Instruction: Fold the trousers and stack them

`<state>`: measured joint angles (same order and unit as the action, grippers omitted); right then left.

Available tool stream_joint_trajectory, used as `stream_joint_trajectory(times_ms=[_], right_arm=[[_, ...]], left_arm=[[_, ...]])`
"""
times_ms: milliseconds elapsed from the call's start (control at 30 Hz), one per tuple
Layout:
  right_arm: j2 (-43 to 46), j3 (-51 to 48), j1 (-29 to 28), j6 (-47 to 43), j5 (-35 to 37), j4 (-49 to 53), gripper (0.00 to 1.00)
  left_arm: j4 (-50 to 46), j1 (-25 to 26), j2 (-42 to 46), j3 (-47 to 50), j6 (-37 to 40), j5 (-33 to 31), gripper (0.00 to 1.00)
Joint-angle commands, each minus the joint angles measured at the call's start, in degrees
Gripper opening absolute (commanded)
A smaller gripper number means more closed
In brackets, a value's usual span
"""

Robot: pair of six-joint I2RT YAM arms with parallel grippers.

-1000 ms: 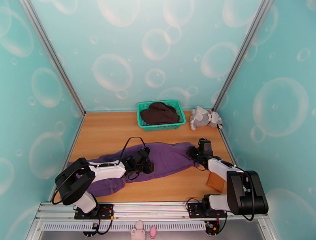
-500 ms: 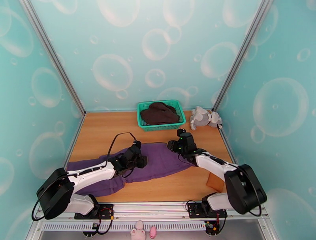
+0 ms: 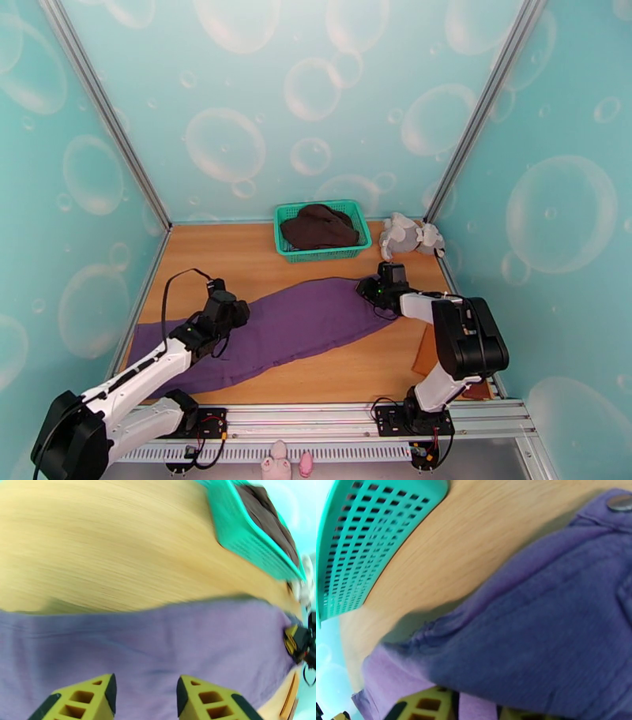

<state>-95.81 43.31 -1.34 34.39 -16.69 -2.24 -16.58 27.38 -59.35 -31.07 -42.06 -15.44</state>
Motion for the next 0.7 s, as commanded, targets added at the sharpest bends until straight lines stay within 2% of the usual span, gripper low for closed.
stream_joint_trajectory(times_ms=[0,133,233,300,400,500,667], right_arm=[[0.1,1.2,4.2,-4.1,6.6,7.4,0.33],[-1.0,0.2,11.0,-6.0,4.1,6.2,0.33],[-1.0,-0.7,14.1,-7.0,3.0,4.7,0.33],[1.2,-1.9,13.9,-6.8,1.0,2.5,0.33],[7.0,-1.7,9.4,-7.4,4.4,3.5,0.33],[13.8,-0.5,1.9,-9.2,8.7,4.4,0.34],[23.5,-0.1,-9.7,-9.8,10.6,3.5,0.38]], left_arm=[[-1.9,-4.7,2.2,2.8,-2.3,-0.4,0.47],[2.5,-13.0,1.0,6.9,-1.6,8.5,0.48],[2.4,-14.0,-1.2,7.4,-1.8,7.5,0.49],[2.9,-14.2,-2.3,7.8,-2.3,6.5,0.49],[2.9,-14.7,-4.9,7.5,-2.5,4.4,0.49],[4.2,-16.5,-8.5,6.8,-2.0,4.4,0.49],[9.5,-22.2,-14.3,7.4,-3.7,13.1,0.49]])
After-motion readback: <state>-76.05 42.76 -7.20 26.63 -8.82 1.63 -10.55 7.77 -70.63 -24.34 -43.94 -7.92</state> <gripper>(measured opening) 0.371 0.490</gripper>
